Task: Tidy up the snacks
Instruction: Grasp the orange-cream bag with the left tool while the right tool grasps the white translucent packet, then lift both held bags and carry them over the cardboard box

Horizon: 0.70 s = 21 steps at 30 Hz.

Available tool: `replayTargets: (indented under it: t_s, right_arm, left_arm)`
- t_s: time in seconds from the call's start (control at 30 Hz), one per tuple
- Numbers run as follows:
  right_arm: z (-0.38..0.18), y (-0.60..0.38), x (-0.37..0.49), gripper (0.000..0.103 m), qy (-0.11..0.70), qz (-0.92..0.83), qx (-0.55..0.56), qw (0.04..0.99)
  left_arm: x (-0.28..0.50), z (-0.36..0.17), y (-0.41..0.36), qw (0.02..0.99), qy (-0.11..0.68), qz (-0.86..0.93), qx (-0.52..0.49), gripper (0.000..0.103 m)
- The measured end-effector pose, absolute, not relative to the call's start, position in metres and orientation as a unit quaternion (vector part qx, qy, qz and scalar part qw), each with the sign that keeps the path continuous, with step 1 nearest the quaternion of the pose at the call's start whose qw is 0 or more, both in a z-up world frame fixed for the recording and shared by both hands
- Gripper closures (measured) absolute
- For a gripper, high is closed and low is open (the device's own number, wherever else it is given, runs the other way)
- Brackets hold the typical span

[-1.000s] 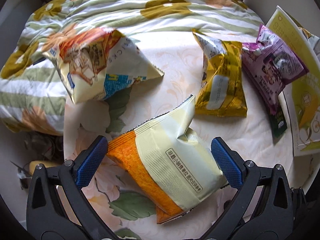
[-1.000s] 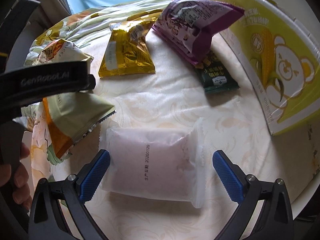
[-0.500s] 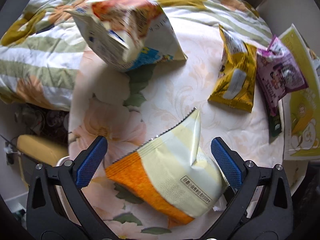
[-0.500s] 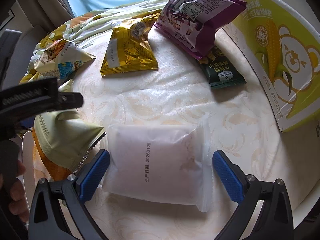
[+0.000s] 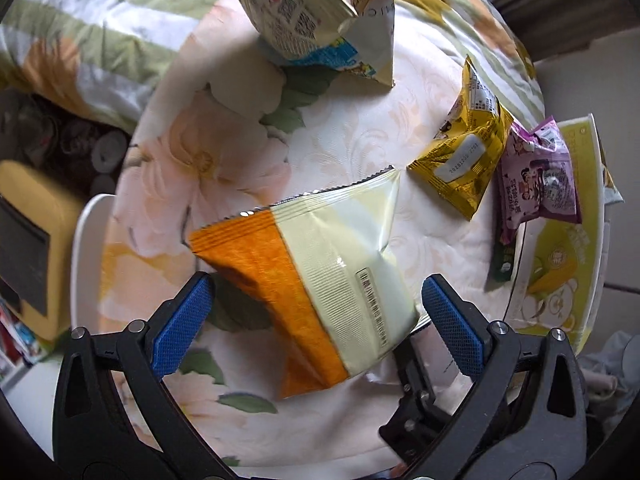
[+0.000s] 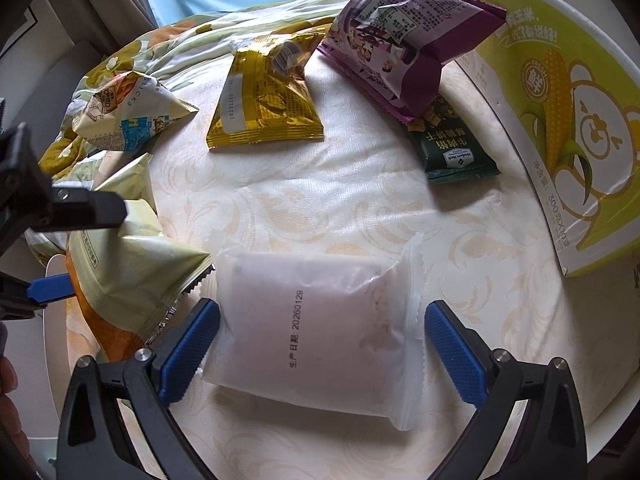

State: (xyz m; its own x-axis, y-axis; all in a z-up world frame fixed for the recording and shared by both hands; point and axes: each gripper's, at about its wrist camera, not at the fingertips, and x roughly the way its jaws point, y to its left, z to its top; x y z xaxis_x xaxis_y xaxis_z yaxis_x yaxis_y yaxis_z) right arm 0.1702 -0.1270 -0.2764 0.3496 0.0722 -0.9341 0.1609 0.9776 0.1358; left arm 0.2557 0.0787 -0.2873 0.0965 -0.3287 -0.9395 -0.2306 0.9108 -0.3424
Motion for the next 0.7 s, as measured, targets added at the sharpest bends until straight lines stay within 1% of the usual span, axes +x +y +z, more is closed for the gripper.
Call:
replayTargets:
  t_s: [0.13,0.23,0.3,0.37,0.4,0.53,0.57,0.7]
  right_arm:
    - [-0.276,-0.123,0.172,0.003,0.573,-0.019,0.092,0.814]
    - [-0.275,-0.120,0.172,0.010,0.571,-0.007,0.086,0.816]
    - [-0.274,-0.117,0.172,0.017,0.570,0.000,0.081,0.818]
    - [-0.273,-0.114,0.172,0.018,0.568,0.004,0.075,0.820]
    - [-0.272,-0.114,0.173,0.019,0.568,0.004,0.075,0.820]
    - [-0.274,-0.115,0.172,0.020,0.567,0.004,0.080,0.820]
    - [-0.274,-0.115,0.173,0.021,0.566,0.005,0.080,0.821]
    - [-0.273,-0.115,0.172,0.028,0.561,0.005,0.080,0.824]
  left_arm:
    - [0.255,-0.299,0.066,0.705,0.677,-0.032,-0.208,0.001]
    - [0.258,-0.299,0.058,0.715,0.671,-0.032,-0.192,0.002]
    - [0.258,-0.297,0.052,0.726,0.666,-0.035,-0.166,0.009]
    - [0.258,-0.293,0.051,0.738,0.658,-0.039,-0.145,0.026]
    - [0.258,-0.292,0.050,0.741,0.656,-0.039,-0.137,0.029]
    - [0.256,-0.290,0.054,0.748,0.649,-0.050,-0.132,0.034]
    - [0.257,-0.289,0.056,0.749,0.647,-0.054,-0.131,0.036]
    - [0.252,-0.285,0.062,0.755,0.641,-0.065,-0.122,0.040]
